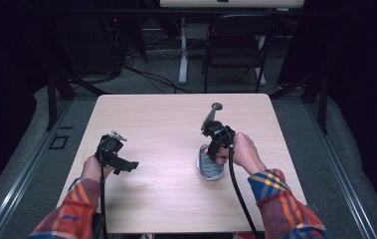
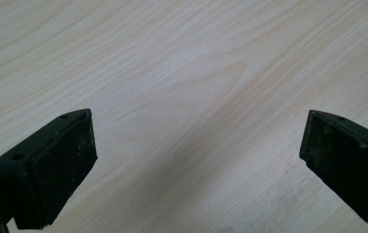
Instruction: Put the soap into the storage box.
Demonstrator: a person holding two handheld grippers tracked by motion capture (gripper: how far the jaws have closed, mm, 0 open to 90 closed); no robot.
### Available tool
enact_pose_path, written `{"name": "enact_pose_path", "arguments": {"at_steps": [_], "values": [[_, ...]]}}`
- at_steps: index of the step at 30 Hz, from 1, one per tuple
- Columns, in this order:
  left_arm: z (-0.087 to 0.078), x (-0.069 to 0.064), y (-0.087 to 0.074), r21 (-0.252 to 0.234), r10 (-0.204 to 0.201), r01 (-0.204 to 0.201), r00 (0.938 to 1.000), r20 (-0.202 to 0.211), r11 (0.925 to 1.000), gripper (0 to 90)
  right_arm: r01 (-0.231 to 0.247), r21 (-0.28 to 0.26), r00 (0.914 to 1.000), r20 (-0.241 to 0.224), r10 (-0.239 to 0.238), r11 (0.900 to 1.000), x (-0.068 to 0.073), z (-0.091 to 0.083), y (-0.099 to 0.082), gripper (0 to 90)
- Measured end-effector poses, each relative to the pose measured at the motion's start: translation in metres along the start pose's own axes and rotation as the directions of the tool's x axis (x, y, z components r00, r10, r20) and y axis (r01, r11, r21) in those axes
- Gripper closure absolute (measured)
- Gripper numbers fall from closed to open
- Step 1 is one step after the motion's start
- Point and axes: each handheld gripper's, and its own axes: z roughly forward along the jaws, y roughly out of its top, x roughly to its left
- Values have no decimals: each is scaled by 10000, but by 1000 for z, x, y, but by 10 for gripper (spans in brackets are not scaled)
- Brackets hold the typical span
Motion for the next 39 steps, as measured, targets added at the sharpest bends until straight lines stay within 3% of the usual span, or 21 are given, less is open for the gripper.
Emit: {"name": "enact_pose_path", "arguments": {"at_steps": [5, 6, 10, 19, 24, 26, 28, 29, 32, 33, 36, 39], "values": [[1, -1, 1, 4, 22, -22, 10000, -19, 10000, 0, 122, 136, 9995, 277, -126, 9998, 6, 7, 4, 373], [1, -2, 1, 28, 40, -40, 10000, -46, 10000, 0, -152, 4, 9996, 238, 152, 9999, 9, 9, 4, 373], [2, -3, 2, 47, 121, -121, 9999, -15, 9999, 0, 6, 315, 9996, 297, -16, 9995, 13, 11, 8, 373], [2, -1, 1, 19, 79, -79, 10000, -7, 10000, 0, -506, 511, 9974, 530, 479, 9974, 17, 19, 13, 371], [2, -3, 3, 56, 163, -164, 9999, 28, 9999, 0, -792, 632, 9968, -18, 795, 9949, 13, 16, 6, 361], [3, -2, 3, 78, 163, -163, 9999, 34, 9998, 0, -1183, 154, 9921, -407, 1188, 9929, 12, 16, 1, 357], [3, -3, 3, 86, 170, -170, 9999, -10, 9998, 0, -934, 410, 9940, -529, 955, 9948, 10, 13, 1, 358], [3, -2, 3, 86, 172, -172, 9999, 19, 9998, 0, -1207, 99, 9890, -853, 1211, 9926, 11, 13, -3, 390], [3, -2, 3, 120, 166, -167, 9999, 32, 9998, 0, -924, 381, 9908, -957, 956, 9950, 9, 7, -4, 397], [4, -2, 3, 153, 151, -151, 9999, 45, 9998, 0, -1007, 235, 9855, -1349, 1030, 9946, 11, 7, -7, 424], [4, -3, 3, 149, 173, -173, 9998, 39, 9997, 0, -706, 275, 9877, -1379, 738, 9971, 10, 4, -8, 460], [3, -3, 3, 126, 179, -179, 9998, 63, 9998, 0, -652, -336, 9885, -1391, 600, 9973, 13, -2, -13, 446]]}}
